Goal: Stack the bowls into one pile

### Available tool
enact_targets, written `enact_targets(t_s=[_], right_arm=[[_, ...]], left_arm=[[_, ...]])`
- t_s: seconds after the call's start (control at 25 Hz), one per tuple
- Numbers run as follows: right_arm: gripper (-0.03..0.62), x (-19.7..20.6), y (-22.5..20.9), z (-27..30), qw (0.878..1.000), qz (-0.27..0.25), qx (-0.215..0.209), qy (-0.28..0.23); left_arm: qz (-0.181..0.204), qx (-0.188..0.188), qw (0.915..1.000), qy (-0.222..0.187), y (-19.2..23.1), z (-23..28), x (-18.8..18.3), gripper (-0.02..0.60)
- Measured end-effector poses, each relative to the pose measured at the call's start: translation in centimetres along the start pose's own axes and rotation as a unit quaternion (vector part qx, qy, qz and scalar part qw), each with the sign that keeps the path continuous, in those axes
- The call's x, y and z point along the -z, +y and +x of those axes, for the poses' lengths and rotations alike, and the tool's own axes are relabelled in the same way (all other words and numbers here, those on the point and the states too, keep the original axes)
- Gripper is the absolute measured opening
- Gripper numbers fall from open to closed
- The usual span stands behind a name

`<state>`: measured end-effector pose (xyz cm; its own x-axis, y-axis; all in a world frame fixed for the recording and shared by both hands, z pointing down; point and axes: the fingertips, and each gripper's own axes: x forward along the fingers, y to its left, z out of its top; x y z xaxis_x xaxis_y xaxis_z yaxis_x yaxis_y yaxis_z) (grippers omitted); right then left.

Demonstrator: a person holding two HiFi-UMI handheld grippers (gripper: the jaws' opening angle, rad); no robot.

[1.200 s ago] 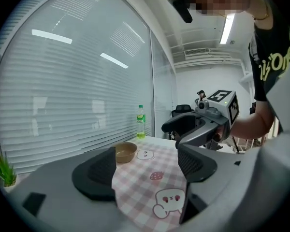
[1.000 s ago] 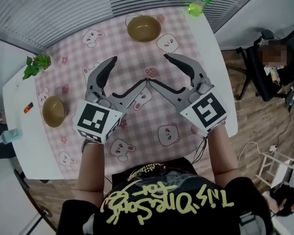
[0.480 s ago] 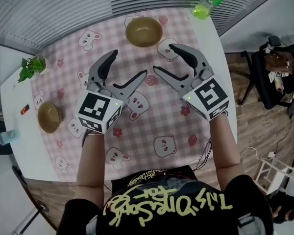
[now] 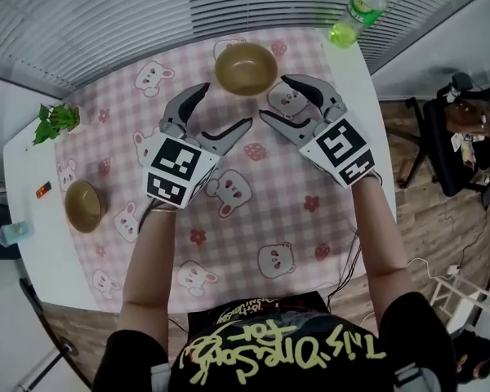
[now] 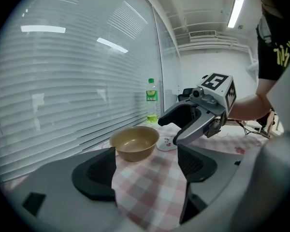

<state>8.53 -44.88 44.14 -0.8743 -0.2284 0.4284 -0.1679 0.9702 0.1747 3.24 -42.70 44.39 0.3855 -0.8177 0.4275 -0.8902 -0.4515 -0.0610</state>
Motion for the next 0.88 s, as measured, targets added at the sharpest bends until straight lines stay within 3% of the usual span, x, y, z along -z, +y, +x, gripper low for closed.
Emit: enact_targets(t_s=[0.4,0.88], right_arm=[[0.281,1.9,-2.2,2.2,0.999,0.029,-0.012,0.015],[0.281,2.2,-3.3,4.2,0.999,0.029,-0.018,0.036]], left_arm=[[0.008,0.007,0.9997,0.02,1.6,3.0,0.2,0.4],[-0.021,0.003,0.9992,0.035,3.2,4.6,0.5,0.4]])
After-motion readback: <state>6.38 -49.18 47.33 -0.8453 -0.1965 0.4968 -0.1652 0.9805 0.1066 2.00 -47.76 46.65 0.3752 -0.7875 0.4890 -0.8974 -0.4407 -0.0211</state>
